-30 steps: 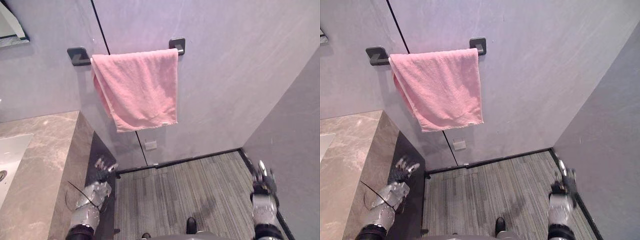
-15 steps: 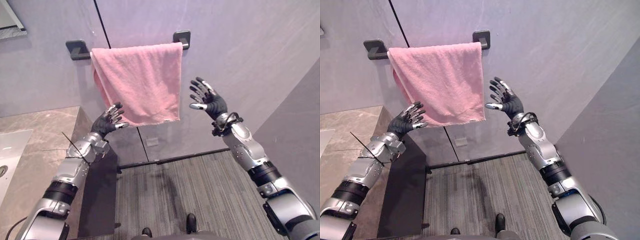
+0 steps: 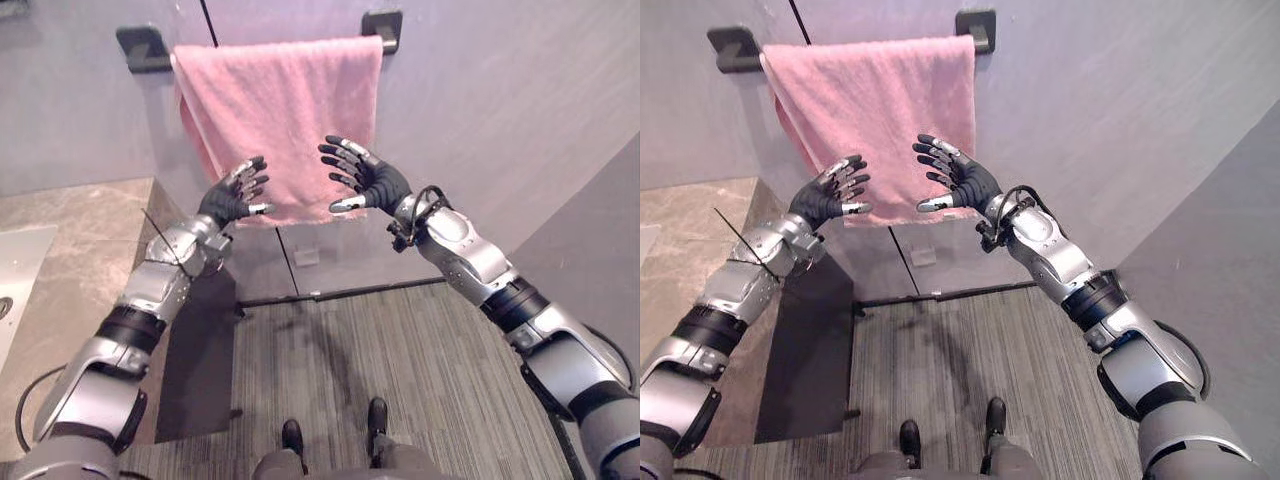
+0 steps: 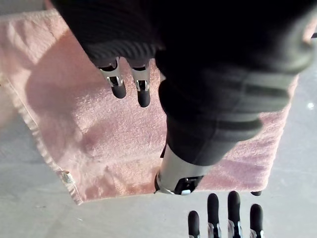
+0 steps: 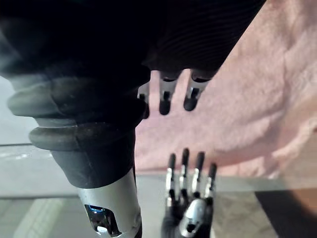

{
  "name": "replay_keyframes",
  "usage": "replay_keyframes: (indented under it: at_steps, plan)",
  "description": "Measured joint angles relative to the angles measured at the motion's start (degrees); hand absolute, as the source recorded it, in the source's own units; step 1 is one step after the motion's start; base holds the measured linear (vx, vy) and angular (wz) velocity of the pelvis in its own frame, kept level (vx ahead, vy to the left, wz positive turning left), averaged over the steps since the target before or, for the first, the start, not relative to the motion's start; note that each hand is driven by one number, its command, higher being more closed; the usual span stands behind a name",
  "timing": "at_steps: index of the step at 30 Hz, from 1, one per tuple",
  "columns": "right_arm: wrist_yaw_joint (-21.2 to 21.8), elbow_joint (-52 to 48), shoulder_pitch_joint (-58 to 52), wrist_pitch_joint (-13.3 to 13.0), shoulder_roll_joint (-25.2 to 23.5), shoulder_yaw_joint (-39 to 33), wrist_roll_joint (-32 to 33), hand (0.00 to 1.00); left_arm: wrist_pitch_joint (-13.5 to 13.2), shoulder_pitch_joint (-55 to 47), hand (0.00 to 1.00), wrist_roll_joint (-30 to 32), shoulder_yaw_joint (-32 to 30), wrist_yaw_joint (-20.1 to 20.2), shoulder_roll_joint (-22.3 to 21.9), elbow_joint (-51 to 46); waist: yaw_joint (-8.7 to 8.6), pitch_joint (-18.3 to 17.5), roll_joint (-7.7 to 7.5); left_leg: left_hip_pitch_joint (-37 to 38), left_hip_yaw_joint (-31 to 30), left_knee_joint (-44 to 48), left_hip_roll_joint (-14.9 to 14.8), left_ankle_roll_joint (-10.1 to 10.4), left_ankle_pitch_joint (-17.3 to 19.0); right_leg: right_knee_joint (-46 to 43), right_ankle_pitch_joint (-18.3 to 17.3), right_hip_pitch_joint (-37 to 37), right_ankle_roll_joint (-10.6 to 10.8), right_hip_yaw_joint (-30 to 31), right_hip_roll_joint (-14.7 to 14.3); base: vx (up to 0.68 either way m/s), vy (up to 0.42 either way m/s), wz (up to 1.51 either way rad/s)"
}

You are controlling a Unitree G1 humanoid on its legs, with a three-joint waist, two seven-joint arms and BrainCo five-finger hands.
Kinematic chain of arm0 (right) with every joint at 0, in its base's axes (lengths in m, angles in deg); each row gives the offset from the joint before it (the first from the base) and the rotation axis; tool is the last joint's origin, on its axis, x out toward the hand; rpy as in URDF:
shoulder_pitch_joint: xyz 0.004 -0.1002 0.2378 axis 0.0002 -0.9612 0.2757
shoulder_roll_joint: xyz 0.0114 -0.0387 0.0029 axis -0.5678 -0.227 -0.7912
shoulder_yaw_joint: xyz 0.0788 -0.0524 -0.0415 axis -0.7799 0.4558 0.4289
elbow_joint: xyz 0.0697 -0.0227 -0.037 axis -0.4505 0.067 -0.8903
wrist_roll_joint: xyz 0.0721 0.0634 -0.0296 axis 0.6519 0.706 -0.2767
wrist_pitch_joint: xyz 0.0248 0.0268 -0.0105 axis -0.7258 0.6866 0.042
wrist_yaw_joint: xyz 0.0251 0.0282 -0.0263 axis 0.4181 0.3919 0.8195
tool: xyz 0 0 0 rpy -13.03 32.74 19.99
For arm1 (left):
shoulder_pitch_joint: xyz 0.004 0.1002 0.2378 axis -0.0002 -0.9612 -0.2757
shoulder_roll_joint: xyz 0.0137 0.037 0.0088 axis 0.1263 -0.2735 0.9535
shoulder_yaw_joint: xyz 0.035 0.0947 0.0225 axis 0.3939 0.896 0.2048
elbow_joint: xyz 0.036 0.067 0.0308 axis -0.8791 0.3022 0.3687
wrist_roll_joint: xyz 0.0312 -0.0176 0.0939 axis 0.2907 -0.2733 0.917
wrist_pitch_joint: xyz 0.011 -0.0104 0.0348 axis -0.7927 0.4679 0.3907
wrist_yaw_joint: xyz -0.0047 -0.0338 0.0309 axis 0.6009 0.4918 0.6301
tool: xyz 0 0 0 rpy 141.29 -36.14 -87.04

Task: Organize washtable

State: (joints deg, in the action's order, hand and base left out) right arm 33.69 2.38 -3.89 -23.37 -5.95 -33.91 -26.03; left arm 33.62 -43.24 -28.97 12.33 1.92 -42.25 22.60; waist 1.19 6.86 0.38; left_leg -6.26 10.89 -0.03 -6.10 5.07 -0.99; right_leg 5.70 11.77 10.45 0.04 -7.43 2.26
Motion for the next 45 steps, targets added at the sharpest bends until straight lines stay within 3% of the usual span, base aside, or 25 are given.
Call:
replay_keyframes:
  at_steps: [8, 17, 22, 29, 32, 38, 45]
  plan:
    - [-0.7, 4.8, 8.8, 0.0, -0.8, 2.2, -1.4, 0.00, -1.2, 13.2, 0.00, -0.1, 2.1, -2.3, 0.0, 6.9, 0.14, 4.2, 0.13, -4.6, -0.7, 0.0, 0.1, 0.0, -1.7, -0.1, 1.2, 4.3, -0.3, -0.5, 0.1, 0.00, 0.034, 0.04]
    - [-4.0, 10.4, 15.6, -0.6, -3.4, 1.6, -2.0, 0.00, -2.6, 22.7, 0.00, -0.1, 2.6, -5.1, 0.0, 13.7, 0.07, 8.6, 0.59, -8.4, -1.2, 0.5, 0.8, -0.8, -2.4, -0.1, 2.4, 7.4, 1.0, -0.7, 1.3, -0.01, 0.067, 0.06]
    - [-5.1, 12.6, 18.6, -0.7, -4.1, 0.6, -2.2, 0.00, -3.2, 26.7, 0.00, -0.1, 2.5, -6.0, 0.0, 15.4, 0.92, 10.2, 0.66, -10.2, -1.1, 0.7, 1.3, -1.1, -2.6, -0.1, 3.2, 9.3, 1.5, -0.4, 1.9, -0.01, 0.062, 0.00]
    - [-5.5, 12.8, 20.3, -1.7, -5.9, -1.8, -1.3, 0.00, -3.4, 28.2, 0.00, -0.7, 0.3, -6.5, 0.0, 15.4, 1.59, 10.4, 0.67, -11.4, -0.8, 0.7, 1.3, -1.0, -2.7, -0.1, 3.4, 10.5, 1.5, -0.5, 1.9, 0.02, 0.042, 0.00]
    - [-5.5, 12.8, 20.9, -1.7, -5.9, -2.7, -1.0, 0.00, -3.4, 29.2, 0.00, -0.7, 0.3, -6.5, 0.0, 15.5, 2.65, 10.4, 0.69, -11.6, -0.4, 0.7, 1.1, -1.0, -2.7, -0.1, 4.3, 11.0, 2.0, -0.5, 1.7, 0.03, 0.038, -0.06]
    - [-6.5, 13.2, 23.6, -1.9, -7.0, -2.9, 0.3, 0.00, -3.6, 29.7, 0.00, -0.7, -2.3, -6.6, 0.0, 15.6, 2.82, 10.6, 0.92, -11.7, -0.9, -0.1, 1.2, -1.3, -3.2, -0.1, 4.3, 11.1, 2.0, -1.3, 1.9, 0.02, 0.040, 0.04]
    - [-7.5, 19.5, 27.1, -2.1, -7.3, -5.0, 1.6, 0.00, -3.8, 31.9, 0.00, -0.7, -4.3, -7.6, 0.0, 18.7, 3.47, 11.5, 0.93, -11.4, -1.7, -1.6, 1.4, -1.2, -4.6, -0.1, 4.4, 11.0, 1.9, -2.1, 2.0, 0.01, 0.036, 0.07]
